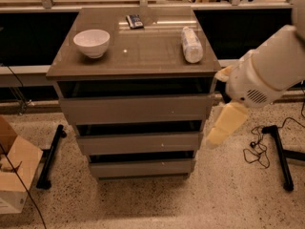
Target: Open bottom drawer
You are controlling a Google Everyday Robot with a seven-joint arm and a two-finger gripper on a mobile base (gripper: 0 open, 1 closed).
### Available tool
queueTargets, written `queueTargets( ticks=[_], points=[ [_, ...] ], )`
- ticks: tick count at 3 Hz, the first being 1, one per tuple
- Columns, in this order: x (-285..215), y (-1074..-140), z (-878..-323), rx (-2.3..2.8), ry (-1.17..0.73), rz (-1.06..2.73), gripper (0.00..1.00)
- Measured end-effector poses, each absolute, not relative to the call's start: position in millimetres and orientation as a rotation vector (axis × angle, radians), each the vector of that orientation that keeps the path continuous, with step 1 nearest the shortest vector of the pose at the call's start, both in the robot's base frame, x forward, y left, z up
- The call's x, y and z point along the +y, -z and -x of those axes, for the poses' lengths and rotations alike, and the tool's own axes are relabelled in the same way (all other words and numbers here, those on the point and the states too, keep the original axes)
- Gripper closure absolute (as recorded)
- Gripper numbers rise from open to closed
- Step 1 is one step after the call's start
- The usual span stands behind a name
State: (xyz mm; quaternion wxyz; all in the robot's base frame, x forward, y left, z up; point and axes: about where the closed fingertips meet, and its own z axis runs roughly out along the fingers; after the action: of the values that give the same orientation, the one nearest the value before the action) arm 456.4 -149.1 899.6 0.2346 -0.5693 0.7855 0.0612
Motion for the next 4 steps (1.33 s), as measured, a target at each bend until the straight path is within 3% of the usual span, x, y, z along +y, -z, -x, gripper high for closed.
queueTargets(
  ticks=[1,4],
  points=[
    [-124.1,-846.0,-476.5,2.087,-0.314,1.531,0.00],
    [-119.1,-774.9,-490.7,2.252,-0.312,1.389,0.00]
  ],
)
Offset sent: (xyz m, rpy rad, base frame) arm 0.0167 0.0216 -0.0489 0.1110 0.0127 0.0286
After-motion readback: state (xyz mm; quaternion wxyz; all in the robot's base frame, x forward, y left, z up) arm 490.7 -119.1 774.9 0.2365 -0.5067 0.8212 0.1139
